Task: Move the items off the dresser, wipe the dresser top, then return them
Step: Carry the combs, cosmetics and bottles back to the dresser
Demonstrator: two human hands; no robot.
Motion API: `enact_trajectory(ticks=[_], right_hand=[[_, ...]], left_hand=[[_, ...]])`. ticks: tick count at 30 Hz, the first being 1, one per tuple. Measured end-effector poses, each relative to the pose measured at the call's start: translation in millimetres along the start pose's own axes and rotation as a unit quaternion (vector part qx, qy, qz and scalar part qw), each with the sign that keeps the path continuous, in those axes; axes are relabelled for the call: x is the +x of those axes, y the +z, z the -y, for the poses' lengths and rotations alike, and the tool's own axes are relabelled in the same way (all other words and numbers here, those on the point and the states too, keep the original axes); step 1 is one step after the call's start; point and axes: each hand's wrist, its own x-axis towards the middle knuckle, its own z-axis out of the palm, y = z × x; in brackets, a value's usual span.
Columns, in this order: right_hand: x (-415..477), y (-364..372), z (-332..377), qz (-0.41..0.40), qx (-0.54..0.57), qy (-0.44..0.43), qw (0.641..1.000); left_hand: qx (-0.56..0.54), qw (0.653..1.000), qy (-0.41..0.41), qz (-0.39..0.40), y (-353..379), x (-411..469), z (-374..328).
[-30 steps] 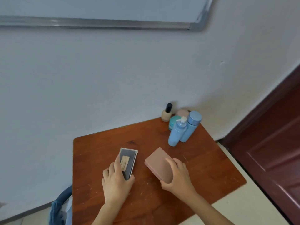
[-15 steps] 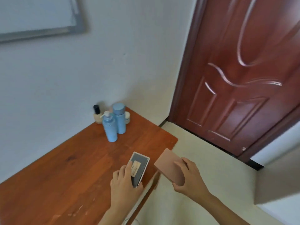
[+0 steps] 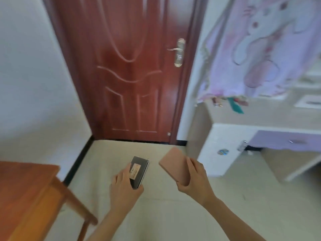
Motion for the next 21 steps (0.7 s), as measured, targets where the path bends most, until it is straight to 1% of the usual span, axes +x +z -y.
enact_trajectory(ticks=[3, 5, 7, 10, 12, 15, 18, 21], right_hand=[[-19.6, -42.8, -56.3, -0.065, -0.05, 0.021, 0.996], [-29.6, -71.2, -90.0, -0.093, -0.083, 0.035, 0.992], [-35.8, -94.0, -123.9, -0.113, -0.086, 0.078, 0.987], [-37.2, -120.4, -167.3, -0.122, -0.093, 0.134, 0.979], [-28.5, -135.2, -193.4, -0.112, -0.09, 0.156, 0.977], [-2.6, -157.6, -237.6, -0.108, -0.096, 0.174, 0.974], [30.4, -187.0, -282.6, -0.126, -0.114, 0.178, 0.969], [51.6, -212.2, -327.4, -0.115, -0.133, 0.199, 0.964]], left_hand=[[-0.032, 0.997, 0.046, 0.047, 45.7, 0.7, -53.2], [-0.059, 0.993, 0.068, 0.073, 74.6, 0.3, -85.2], [-0.069, 0.989, 0.091, 0.095, 99.9, 0.9, -116.1], [-0.072, 0.984, 0.123, 0.11, 133.7, 8.2, -156.8], [-0.082, 0.981, 0.134, 0.114, 154.5, 19.2, -182.6], [-0.095, 0.979, 0.142, 0.107, 189.2, 44.9, -224.8], [-0.109, 0.978, 0.148, 0.102, 226.8, 76.0, -276.1], [-0.112, 0.978, 0.142, 0.102, 267.0, 100.0, -327.5]])
